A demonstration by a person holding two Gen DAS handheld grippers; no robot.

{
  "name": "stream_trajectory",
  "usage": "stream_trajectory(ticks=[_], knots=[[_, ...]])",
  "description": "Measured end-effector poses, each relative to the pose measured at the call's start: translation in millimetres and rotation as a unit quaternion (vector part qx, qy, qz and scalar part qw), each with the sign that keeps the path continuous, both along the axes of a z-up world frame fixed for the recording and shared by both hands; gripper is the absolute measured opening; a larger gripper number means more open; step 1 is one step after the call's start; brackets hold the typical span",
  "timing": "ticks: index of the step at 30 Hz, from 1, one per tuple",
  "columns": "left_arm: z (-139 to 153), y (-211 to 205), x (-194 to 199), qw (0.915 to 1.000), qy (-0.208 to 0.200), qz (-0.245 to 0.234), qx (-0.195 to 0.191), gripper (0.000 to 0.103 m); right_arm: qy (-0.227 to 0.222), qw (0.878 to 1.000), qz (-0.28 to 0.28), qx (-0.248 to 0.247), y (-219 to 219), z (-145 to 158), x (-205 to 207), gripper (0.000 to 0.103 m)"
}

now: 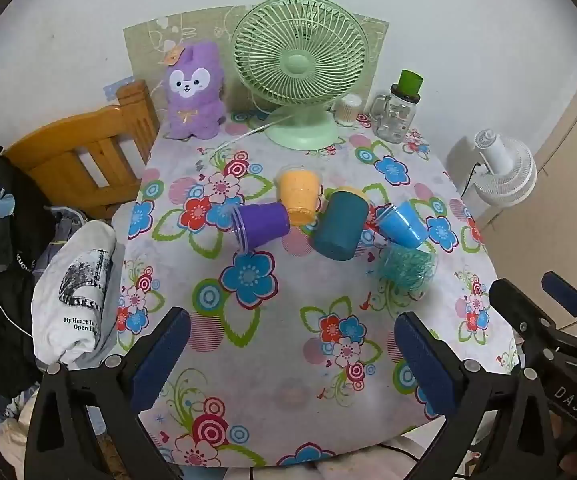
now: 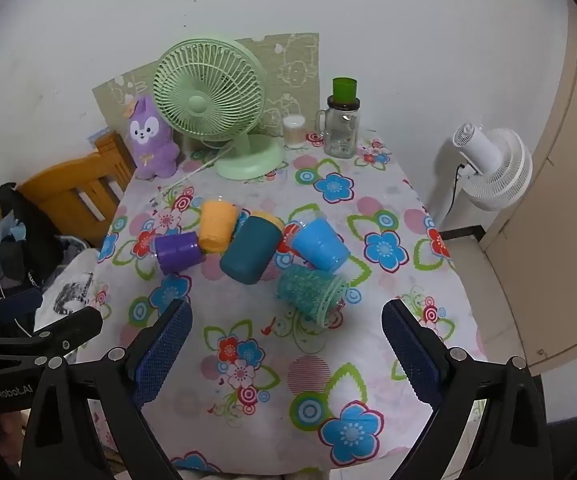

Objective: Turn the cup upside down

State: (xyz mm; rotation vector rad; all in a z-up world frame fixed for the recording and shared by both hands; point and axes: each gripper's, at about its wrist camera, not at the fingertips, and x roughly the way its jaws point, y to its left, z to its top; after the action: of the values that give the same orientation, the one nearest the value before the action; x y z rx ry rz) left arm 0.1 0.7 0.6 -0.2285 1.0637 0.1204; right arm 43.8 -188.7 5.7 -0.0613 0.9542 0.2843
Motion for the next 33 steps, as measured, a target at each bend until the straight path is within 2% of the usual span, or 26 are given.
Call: stream_trajectory(ticks=[1, 4, 11, 33], knots=[[-0.4, -1.3, 0.6, 0.9998, 0.003, 0.004, 0.017, 0.103, 0.000, 1.000, -0.001, -0.002, -0.3, 0.0, 1.4, 0.097], [1.1, -0.5, 4.7, 0.9997, 0.007, 0.002, 0.022, 0.103, 0.005, 1.000, -0.002, -0.005, -4.0, 0.5, 10.0, 0.097], [1.2, -7.5, 4.6, 0.9996, 0.003, -0.003, 0.026, 0.103, 0.004, 1.000, -0.005, -0.012, 7.9, -0.6, 0.3, 0.097], [-0.2, -18.7, 8.7, 0.9989, 0.008, -0.015, 0.044, 0.103, 0.009, 1.000, -0.004, -0.016, -4.2, 1.9, 8.1, 0.097]])
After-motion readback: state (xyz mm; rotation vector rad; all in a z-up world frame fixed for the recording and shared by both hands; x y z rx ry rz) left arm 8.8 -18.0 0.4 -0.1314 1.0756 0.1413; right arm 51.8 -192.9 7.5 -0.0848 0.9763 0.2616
